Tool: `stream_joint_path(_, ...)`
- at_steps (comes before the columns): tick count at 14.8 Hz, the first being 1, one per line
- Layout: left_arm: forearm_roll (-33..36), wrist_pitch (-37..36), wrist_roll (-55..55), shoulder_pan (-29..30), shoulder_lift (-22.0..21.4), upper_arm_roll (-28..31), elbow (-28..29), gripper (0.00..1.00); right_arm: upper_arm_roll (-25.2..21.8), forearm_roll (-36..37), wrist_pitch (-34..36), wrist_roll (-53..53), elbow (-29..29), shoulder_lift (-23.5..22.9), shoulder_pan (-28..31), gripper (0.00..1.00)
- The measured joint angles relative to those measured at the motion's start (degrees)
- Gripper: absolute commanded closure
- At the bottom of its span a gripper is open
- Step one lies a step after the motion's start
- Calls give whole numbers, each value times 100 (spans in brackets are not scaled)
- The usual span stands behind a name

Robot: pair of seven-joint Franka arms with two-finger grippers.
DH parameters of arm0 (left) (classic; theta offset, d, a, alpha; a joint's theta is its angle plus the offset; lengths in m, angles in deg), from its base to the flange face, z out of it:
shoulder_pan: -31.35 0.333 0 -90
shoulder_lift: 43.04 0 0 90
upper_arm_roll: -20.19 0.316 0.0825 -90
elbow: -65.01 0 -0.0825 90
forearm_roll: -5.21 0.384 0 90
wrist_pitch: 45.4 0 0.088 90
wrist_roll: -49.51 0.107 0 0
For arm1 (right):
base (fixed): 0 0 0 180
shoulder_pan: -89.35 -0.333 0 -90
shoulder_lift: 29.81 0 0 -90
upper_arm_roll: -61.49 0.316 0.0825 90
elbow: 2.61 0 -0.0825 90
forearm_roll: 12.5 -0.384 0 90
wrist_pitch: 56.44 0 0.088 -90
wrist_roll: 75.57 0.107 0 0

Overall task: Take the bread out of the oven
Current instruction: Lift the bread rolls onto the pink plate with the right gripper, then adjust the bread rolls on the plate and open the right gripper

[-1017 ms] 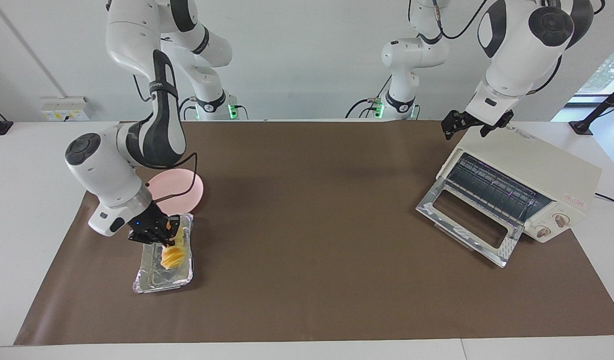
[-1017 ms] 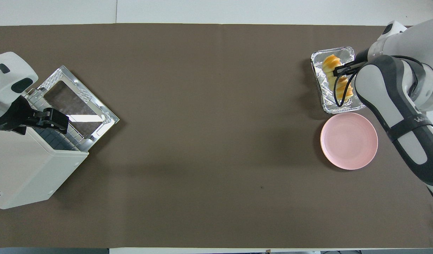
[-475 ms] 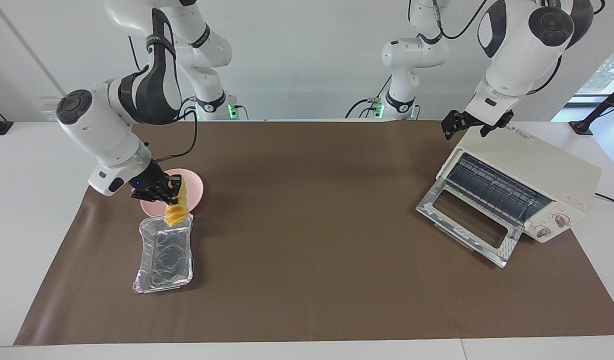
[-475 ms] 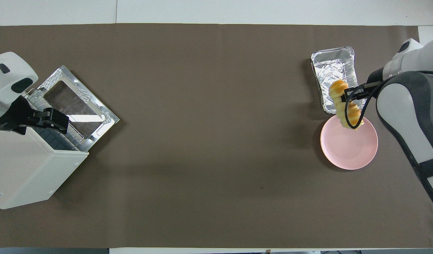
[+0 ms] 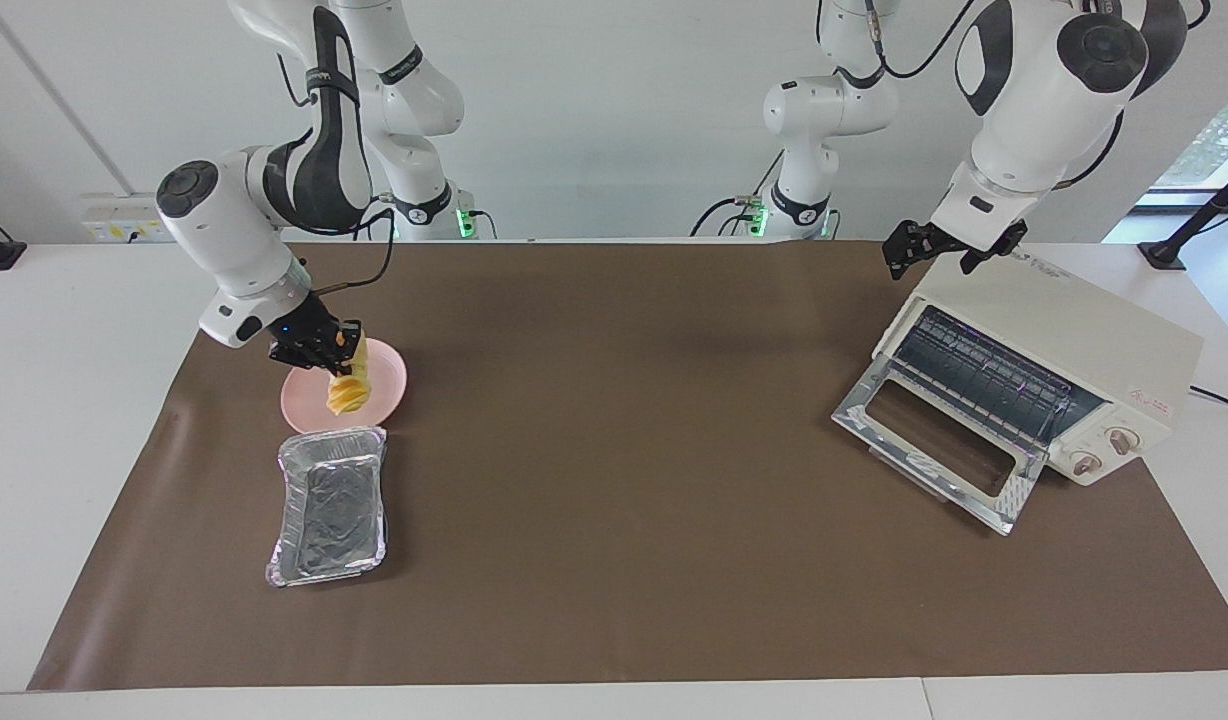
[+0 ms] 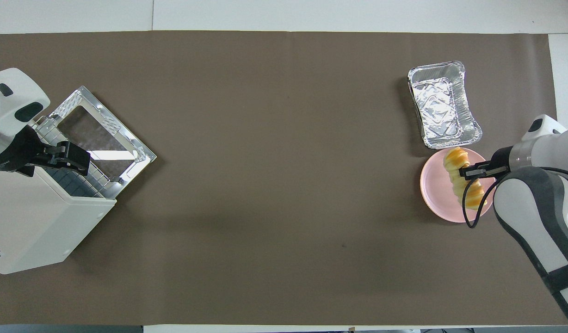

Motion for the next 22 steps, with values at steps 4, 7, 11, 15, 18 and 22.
stream_joint_path(4,0,0,0,0,0,0,0,0,-3,0,-193,-381,-250,146,265,100)
stream_joint_path(7,0,0,0,0,0,0,0,0,39,0,-558,-381,-303,83,252,100)
stream_joint_path(11,0,0,0,0,0,0,0,0,53,0,-659,-377,-382,-53,186,100)
stream_joint_path(15,0,0,0,0,0,0,0,0,59,0,-692,-186,-391,-54,-11,100)
stream_joint_path(18,0,0,0,0,0,0,0,0,56,0,-908,-161,-422,-97,-38,100)
stream_joint_path(22,0,0,0,0,0,0,0,0,54,0,-1106,-141,-435,-274,-38,86)
